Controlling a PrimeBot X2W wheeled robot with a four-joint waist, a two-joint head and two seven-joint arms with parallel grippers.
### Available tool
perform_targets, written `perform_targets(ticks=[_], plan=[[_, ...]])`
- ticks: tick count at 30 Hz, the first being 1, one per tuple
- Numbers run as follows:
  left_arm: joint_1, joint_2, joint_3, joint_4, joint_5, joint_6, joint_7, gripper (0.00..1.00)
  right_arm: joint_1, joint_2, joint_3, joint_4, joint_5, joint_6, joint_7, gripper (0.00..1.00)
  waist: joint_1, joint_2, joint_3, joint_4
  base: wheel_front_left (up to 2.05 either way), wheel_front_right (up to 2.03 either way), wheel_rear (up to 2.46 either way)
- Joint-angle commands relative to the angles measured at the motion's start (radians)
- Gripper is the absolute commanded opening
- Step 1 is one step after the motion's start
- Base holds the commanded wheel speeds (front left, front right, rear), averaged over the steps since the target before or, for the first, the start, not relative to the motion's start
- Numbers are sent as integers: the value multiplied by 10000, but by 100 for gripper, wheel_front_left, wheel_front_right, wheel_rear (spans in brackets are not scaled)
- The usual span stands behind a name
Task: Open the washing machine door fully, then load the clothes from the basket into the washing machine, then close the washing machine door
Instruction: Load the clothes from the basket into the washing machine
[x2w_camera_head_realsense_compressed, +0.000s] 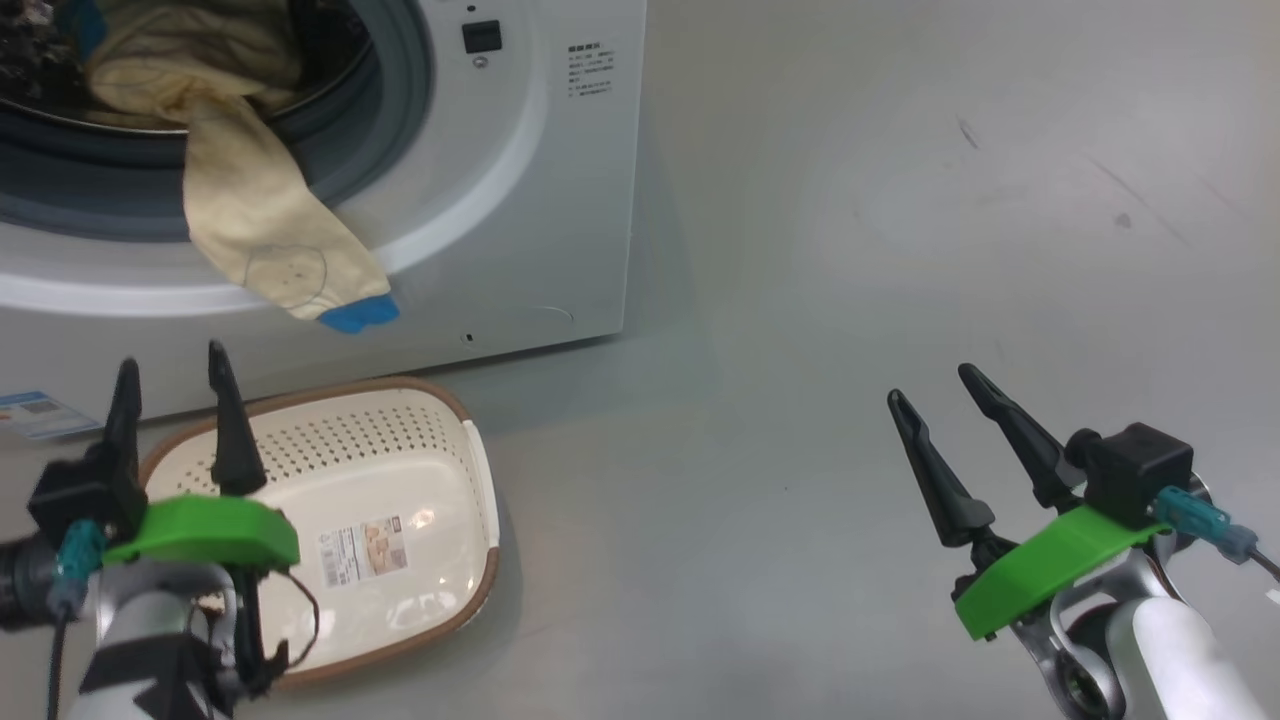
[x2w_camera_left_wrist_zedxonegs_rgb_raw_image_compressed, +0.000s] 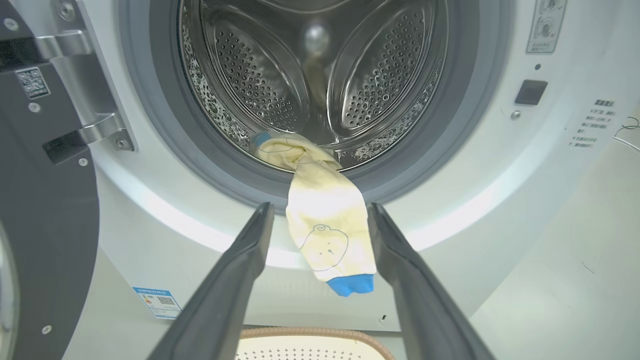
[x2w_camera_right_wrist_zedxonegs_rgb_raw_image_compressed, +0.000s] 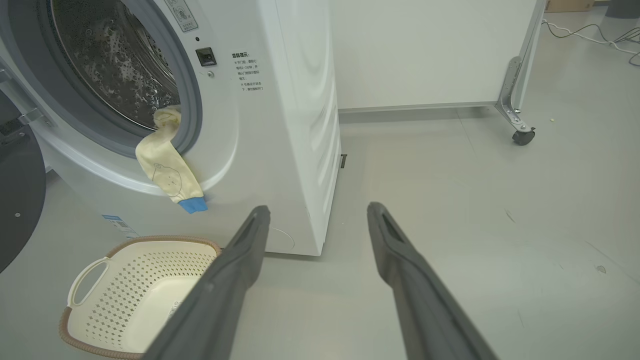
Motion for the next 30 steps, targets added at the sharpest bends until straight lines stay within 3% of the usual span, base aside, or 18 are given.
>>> perform_targets(ticks=[1,12,30], plan=[[254,168,389,-660,108,164,-65,100,-2,-263,127,-420,-69,-4,66,100,1,-1,-477,328,0,0,0],[3192,-339,253,-2586,397,699,-37,100,481,-547,120,-656,-110,-4,524,100,1,-1,-1520,817,0,0,0],[4564,-448,25,-3554,545,1216,300,100,788,-651,221,-778,-83,-4,785,100,1,-1,-2217,1137,0,0,0]])
